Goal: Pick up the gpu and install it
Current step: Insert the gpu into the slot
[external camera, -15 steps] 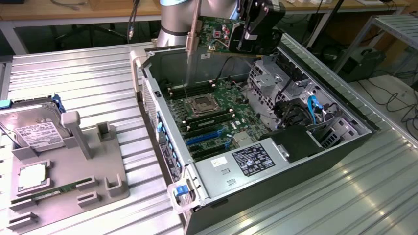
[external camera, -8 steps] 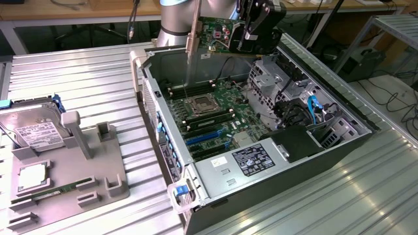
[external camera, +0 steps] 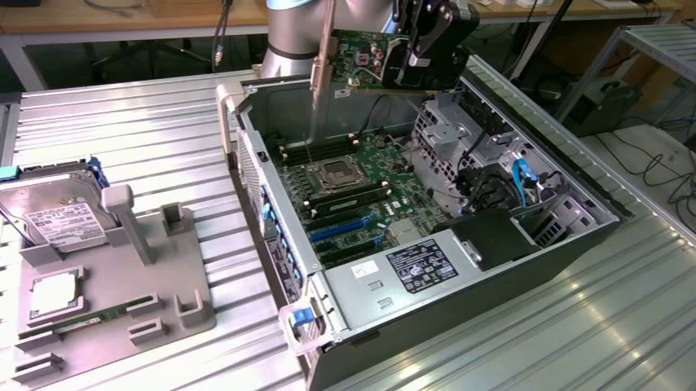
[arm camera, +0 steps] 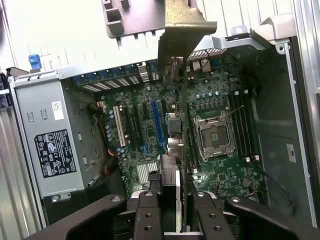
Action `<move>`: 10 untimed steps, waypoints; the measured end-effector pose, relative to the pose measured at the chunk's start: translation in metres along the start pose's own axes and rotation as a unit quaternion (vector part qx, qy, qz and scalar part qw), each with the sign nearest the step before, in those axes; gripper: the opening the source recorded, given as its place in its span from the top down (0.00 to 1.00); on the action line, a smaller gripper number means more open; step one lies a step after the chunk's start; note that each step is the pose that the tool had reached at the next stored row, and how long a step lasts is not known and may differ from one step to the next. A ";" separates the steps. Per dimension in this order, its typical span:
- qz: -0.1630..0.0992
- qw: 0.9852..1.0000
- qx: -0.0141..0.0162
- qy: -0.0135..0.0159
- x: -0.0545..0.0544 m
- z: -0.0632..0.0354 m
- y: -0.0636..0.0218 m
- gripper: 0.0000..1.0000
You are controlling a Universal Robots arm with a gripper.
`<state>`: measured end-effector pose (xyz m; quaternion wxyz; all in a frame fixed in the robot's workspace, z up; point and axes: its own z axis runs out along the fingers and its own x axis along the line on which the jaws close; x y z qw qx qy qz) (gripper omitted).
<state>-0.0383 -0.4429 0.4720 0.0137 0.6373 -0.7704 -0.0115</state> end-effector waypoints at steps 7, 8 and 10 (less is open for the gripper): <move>-0.020 1.000 0.001 0.001 0.000 0.0003 -0.0001 0.72; -0.025 1.000 0.001 0.001 0.000 0.0004 -0.0001 0.72; -0.032 0.999 0.002 0.001 0.000 0.0005 -0.0001 0.72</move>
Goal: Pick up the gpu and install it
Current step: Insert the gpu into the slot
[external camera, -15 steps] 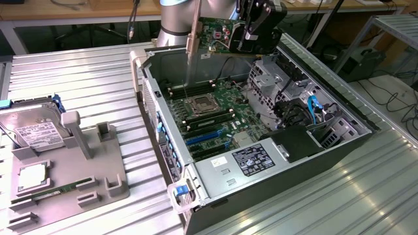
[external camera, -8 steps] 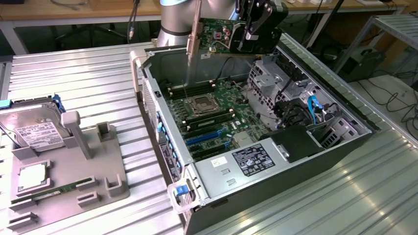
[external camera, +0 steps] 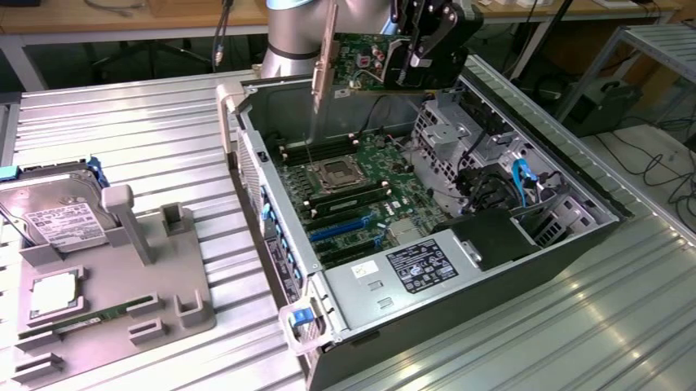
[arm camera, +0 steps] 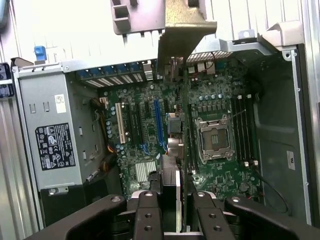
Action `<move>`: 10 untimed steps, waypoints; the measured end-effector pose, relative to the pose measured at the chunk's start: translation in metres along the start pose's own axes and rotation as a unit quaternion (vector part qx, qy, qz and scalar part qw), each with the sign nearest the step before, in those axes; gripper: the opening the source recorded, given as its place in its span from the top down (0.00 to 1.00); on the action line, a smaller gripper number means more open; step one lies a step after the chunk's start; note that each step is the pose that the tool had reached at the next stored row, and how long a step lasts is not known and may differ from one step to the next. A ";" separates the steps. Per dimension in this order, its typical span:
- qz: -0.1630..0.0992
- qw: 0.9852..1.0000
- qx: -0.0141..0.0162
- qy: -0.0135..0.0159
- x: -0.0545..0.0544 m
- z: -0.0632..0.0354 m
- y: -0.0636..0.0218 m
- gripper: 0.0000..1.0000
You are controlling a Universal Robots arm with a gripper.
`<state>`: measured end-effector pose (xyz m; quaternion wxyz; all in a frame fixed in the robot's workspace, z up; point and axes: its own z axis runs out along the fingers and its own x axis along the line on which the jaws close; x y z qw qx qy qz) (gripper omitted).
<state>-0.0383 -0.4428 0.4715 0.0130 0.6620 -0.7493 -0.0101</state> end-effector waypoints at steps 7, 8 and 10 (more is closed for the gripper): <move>-0.014 1.000 0.008 0.000 0.000 0.0005 0.0000 0.72; -0.016 1.000 0.009 0.000 0.000 0.0006 0.0000 0.72; -0.021 1.000 0.015 0.001 0.000 0.0011 0.0000 0.72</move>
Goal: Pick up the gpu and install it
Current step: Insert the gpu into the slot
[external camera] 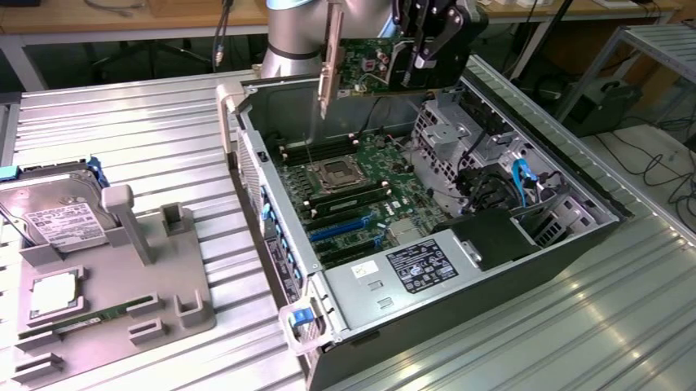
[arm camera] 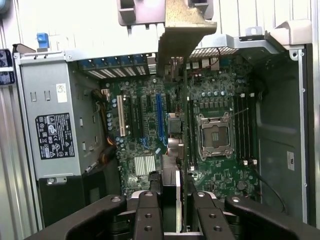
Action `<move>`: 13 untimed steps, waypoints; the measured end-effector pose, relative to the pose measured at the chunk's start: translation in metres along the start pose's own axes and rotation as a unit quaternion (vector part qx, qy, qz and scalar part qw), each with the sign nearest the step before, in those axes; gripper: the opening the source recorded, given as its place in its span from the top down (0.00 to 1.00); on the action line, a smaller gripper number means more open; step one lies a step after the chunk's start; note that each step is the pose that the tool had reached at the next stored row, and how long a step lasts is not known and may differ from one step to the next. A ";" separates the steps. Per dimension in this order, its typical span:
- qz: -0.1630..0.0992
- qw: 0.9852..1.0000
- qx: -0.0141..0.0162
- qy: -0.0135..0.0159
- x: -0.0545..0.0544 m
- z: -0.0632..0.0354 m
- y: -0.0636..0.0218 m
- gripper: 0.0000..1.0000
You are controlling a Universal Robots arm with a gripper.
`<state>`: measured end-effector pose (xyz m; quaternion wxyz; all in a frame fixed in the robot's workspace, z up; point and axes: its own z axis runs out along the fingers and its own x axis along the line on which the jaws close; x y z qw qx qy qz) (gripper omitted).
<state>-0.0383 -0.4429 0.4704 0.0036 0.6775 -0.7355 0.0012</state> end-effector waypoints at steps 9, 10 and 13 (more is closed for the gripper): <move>-0.030 1.000 0.003 0.000 0.000 0.0011 0.0000 0.72; -0.046 0.999 0.005 0.000 0.000 0.0024 0.0000 0.72; -0.067 0.998 0.005 0.000 0.000 0.0235 -0.0001 0.72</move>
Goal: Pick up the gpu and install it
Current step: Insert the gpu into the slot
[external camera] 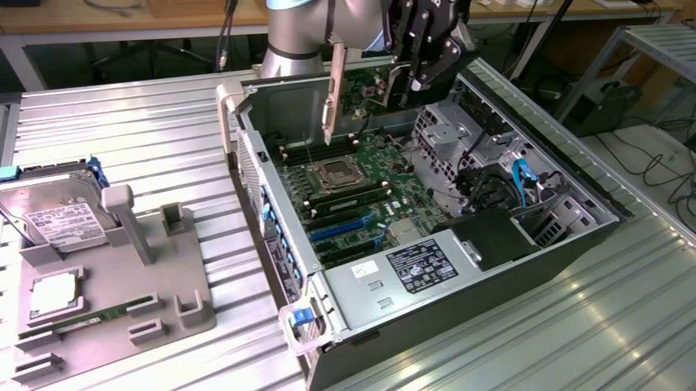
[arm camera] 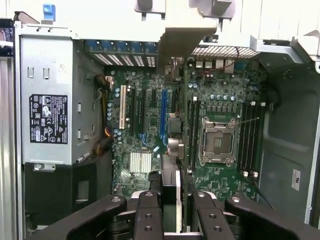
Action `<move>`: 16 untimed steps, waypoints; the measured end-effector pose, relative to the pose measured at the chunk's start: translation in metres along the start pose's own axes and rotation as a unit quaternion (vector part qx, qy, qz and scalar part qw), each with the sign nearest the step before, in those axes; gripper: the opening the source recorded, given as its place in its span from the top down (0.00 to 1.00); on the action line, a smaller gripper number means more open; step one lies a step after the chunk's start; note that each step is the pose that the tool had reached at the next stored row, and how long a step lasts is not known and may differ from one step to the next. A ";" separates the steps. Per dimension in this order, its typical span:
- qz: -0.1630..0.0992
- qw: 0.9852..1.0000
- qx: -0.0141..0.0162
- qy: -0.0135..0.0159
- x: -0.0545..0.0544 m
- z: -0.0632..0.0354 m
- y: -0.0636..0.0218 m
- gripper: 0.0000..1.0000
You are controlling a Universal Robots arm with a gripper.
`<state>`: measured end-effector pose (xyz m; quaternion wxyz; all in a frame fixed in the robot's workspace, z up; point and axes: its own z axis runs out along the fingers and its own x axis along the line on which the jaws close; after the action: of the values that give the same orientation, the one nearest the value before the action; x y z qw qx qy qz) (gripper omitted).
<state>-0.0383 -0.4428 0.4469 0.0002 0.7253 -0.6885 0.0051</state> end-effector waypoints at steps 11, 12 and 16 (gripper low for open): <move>0.000 1.000 0.000 0.000 0.000 0.0221 0.0001 0.72; 0.000 1.000 0.000 0.000 0.000 0.0223 0.0001 0.72; 0.000 1.000 0.000 0.000 0.000 0.0233 0.0002 0.72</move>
<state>-0.0383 -0.4428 0.4235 0.0002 0.7253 -0.6885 0.0051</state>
